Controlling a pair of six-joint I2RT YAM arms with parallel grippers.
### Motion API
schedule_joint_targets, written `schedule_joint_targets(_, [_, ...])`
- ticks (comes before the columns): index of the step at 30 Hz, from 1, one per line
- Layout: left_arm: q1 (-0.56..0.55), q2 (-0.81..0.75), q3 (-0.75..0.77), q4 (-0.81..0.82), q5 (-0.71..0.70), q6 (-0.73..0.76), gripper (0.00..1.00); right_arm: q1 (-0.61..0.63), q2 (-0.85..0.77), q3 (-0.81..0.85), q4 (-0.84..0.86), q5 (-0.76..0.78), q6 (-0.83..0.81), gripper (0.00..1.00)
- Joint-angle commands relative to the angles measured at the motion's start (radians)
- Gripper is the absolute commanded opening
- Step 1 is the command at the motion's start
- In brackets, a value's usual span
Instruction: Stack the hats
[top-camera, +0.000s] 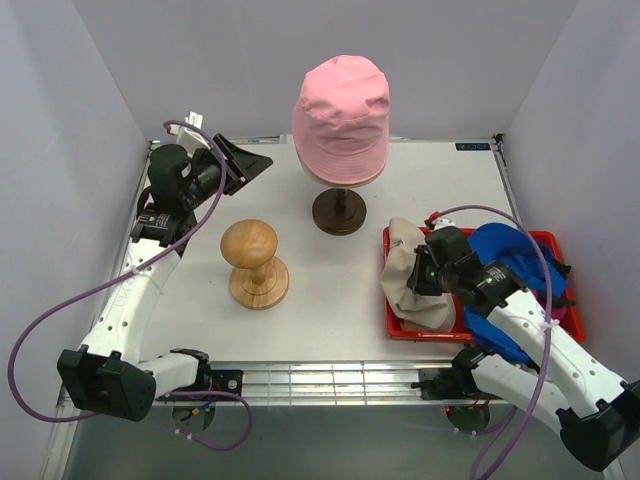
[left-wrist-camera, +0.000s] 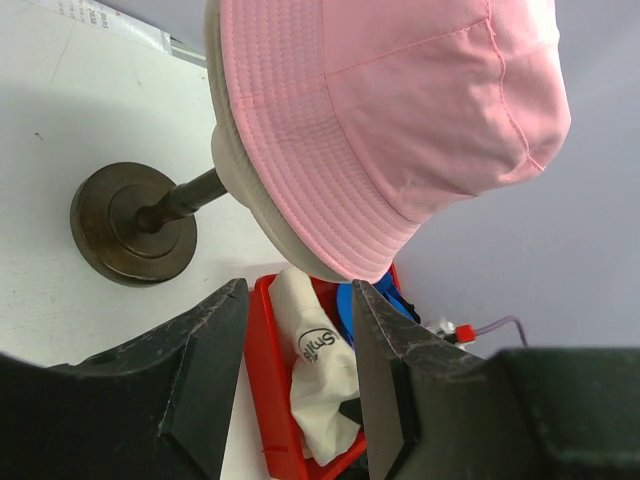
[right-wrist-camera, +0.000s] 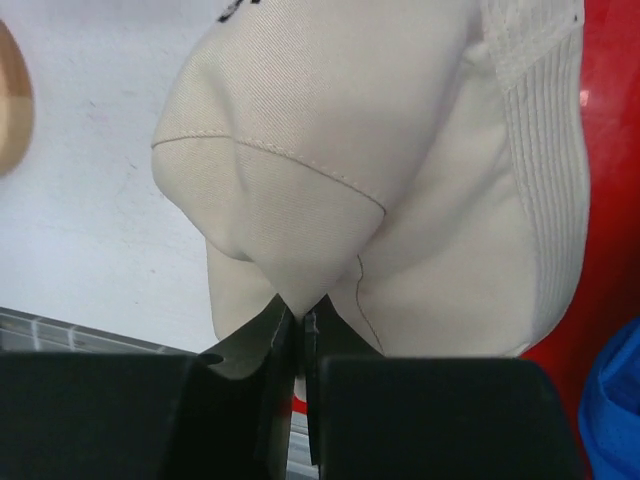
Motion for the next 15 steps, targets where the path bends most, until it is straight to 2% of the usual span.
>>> schedule_joint_targets(1, [0.003,-0.024,0.017,-0.01,0.012,0.015,0.56,0.005,0.0,0.212,-0.055,0.061,-0.02,0.08])
schedule_joint_targets(15, [0.001,-0.022,0.032,0.036,0.068,-0.049,0.57,0.005,0.081,0.876,-0.235,0.046,-0.069,0.08])
